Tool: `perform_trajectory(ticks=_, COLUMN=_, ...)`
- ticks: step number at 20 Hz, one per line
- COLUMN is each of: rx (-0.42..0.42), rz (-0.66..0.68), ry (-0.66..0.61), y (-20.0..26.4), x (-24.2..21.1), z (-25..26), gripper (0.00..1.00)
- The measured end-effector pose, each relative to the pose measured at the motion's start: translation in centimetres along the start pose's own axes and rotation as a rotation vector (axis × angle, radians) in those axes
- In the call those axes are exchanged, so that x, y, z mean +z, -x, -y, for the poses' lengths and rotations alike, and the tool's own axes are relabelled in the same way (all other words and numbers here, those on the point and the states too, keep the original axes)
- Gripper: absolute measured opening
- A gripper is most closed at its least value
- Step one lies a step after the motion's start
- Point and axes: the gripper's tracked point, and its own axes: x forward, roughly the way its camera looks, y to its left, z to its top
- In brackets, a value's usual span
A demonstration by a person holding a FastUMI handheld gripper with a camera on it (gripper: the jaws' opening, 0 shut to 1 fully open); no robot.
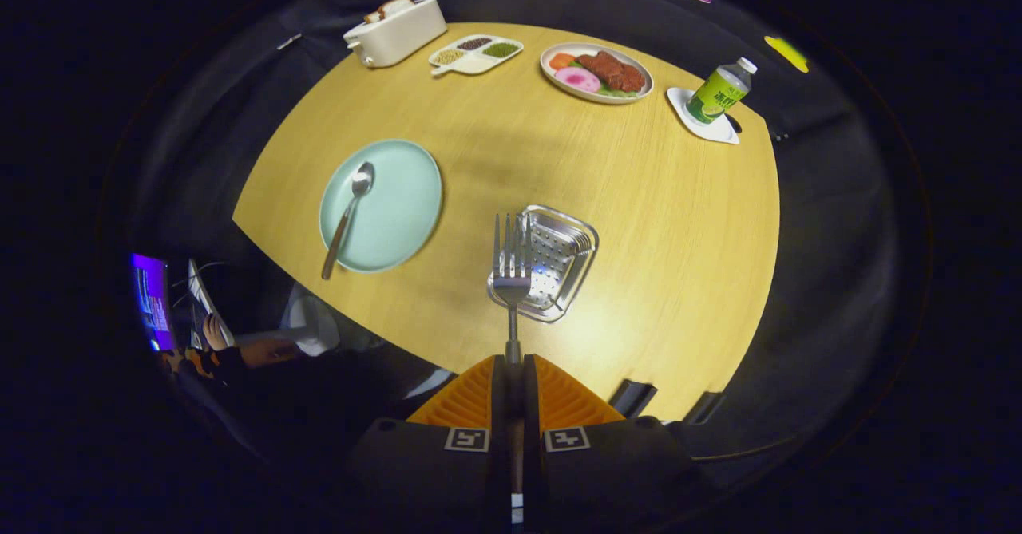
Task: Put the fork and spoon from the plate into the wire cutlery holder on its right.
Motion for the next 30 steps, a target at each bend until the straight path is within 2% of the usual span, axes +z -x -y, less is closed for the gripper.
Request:
perform_trajectory(ticks=11, rx=-0.047, rz=-0.396, ry=0.108, y=-3.0, x=-0.6, z=2.5, gripper=0.1)
perform_trajectory(ticks=15, rx=-0.051, rz=-0.39, ry=0.083, y=-3.5, x=0.7, z=2.4, gripper=0.13)
perform_trajectory(ticks=17, rx=-0.053, rz=-0.366, ry=0.07, y=-3.6, x=1.2, z=2.5, gripper=0.22)
perform_trajectory(ticks=18, rx=-0.056, rz=-0.343, ry=0.066, y=-3.5, x=1.5, z=2.6, gripper=0.34)
perform_trajectory(ticks=20, rx=-0.054, rz=-0.265, ry=0.049, y=-3.3, x=2.4, z=2.7, gripper=0.47)
perform_trajectory(ticks=23, rx=-0.071, rz=-0.064, ry=0.01, y=-2.4, x=4.5, z=2.5, gripper=0.5)
perform_trajectory(ticks=26, rx=-0.098, rz=0.206, ry=-0.003, y=-1.0, x=7.1, z=1.1, gripper=0.74)
perform_trajectory(ticks=28, rx=-0.084, rz=0.358, ry=-0.033, y=-0.1, x=8.3, z=-1.4, gripper=0.84)
perform_trajectory(ticks=30, rx=-0.046, rz=0.477, ry=-0.051, y=0.5, x=9.5, z=-4.8, gripper=0.88)
